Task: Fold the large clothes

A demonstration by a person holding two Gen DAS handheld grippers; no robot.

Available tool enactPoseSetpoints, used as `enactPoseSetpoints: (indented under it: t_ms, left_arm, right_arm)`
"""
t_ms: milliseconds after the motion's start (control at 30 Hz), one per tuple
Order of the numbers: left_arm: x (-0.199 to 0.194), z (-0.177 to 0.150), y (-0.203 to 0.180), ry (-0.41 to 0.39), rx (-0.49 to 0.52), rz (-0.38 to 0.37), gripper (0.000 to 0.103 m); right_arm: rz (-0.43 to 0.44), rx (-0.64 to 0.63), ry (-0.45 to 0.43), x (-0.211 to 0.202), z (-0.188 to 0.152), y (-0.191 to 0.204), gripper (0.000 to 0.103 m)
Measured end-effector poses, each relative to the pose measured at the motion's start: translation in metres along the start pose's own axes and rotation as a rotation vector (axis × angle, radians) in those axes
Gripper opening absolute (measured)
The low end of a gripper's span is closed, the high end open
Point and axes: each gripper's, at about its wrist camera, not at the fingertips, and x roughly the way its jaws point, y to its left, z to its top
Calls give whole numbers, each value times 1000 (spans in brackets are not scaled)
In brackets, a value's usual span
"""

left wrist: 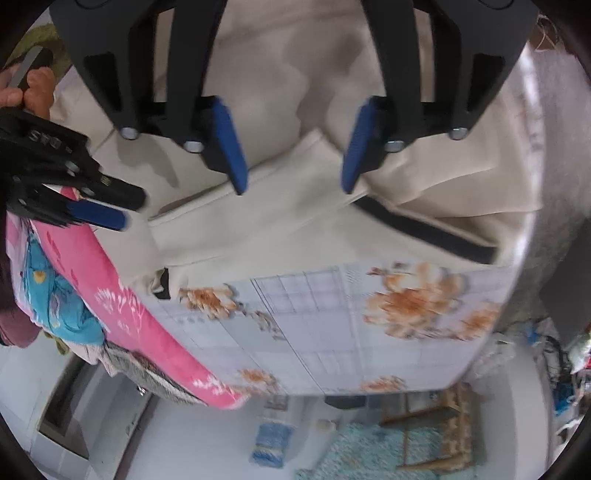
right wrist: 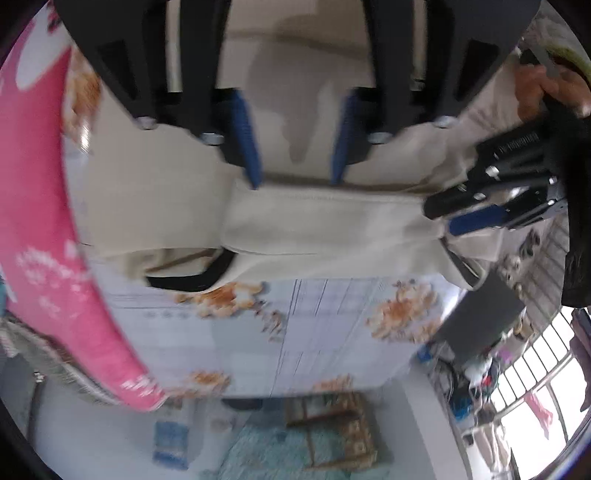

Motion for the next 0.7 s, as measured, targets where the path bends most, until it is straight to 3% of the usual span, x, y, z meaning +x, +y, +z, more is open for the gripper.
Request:
enactPoseSetpoints:
  t_ms: [100, 200, 267, 500, 600, 700]
  left_arm:
    - [-30, -13, 0, -5, -12, 44, 66]
    - [-54, -34, -5, 3, -5, 83, 74]
    - [-64, -54, -10, 15, 3, 109, 78]
    - [-63, -118, -18, 82, -27, 163, 82]
    - [-49, -136, -18, 117, -19, 230, 82]
    - [-45, -146, -14, 109, -33, 236, 84]
  right_arm:
    - [31, 32, -49, -35, -28, 0, 65]
    - [35, 51, -59, -47, -52, 5, 78]
    - [26, 54, -46, -48, -67, 7, 81]
    - [-20, 33, 8, -41, -122, 15, 88]
    - [-69, 15, 52, -25, -134, 17, 88]
    - [-86, -6, 68, -10, -145, 17, 94]
